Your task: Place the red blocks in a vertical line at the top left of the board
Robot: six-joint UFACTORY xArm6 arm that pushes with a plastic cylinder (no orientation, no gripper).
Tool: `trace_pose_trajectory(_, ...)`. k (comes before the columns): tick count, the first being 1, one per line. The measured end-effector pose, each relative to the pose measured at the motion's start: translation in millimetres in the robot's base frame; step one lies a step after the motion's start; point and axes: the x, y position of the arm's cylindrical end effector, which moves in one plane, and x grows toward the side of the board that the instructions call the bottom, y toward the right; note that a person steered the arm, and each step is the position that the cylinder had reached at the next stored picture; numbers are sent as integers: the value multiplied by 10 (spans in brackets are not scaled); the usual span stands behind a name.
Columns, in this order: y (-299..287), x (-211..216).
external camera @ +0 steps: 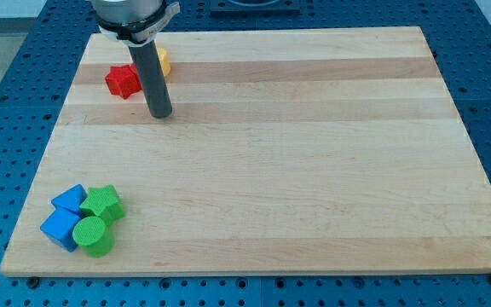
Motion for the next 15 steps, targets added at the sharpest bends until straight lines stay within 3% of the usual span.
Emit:
trace_pose_trajectory(1, 0, -5)
trace_pose_trajectory(3, -123, -563)
trace_pose_trajectory(6, -374, -1019)
trace_pose_trajectory(9, -607, -1282)
trace_pose_trajectory(10, -607, -1246)
trace_pose_trajectory(13, -247, -472)
trace_pose_trajectory(15, -463, 203)
